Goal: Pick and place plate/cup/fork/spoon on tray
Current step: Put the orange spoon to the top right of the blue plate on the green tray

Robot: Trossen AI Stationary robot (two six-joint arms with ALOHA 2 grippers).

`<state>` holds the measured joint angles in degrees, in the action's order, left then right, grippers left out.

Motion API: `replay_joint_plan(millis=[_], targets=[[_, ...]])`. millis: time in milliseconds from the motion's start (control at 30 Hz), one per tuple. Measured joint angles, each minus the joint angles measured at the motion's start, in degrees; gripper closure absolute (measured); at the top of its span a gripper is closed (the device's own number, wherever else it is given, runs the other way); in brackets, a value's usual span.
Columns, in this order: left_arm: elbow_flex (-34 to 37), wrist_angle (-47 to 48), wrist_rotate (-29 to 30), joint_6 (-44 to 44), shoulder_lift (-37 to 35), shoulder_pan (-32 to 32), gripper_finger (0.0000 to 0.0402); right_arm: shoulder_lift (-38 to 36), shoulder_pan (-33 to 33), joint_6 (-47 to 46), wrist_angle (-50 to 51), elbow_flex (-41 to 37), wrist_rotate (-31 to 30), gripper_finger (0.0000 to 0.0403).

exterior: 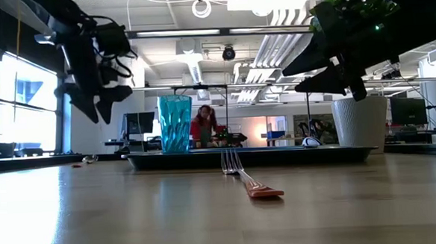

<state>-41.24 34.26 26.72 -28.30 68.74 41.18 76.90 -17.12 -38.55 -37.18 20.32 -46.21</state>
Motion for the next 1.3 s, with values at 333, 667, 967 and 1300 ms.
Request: replay_joint_plan(millis=[333, 667, 967, 1300], targets=[[6.5, -11.2, 1.3, -8.4, 7.5, 1.2, 0.0257, 0.0, 0.2, -2.2, 0.5, 0.0, 2.0, 0.0176], [6.5, -10.2, 2.5, -17.5, 17.0, 1.1, 0.0266, 0.0, 0.2, -2.6, 1.6, 0.0, 2.1, 0.0176], [6.2, -10.9, 4.4, -19.6, 21.3, 0.5, 0.0334, 0.0, 0.2, -2.6, 2.7, 0.0, 2.8, 0.0176], [6.5, -5.4, 7.4, -15.3, 20.5, 0.8, 0.0388, 0.0, 0.2, -5.1, 5.0, 0.0, 2.9, 0.0176]])
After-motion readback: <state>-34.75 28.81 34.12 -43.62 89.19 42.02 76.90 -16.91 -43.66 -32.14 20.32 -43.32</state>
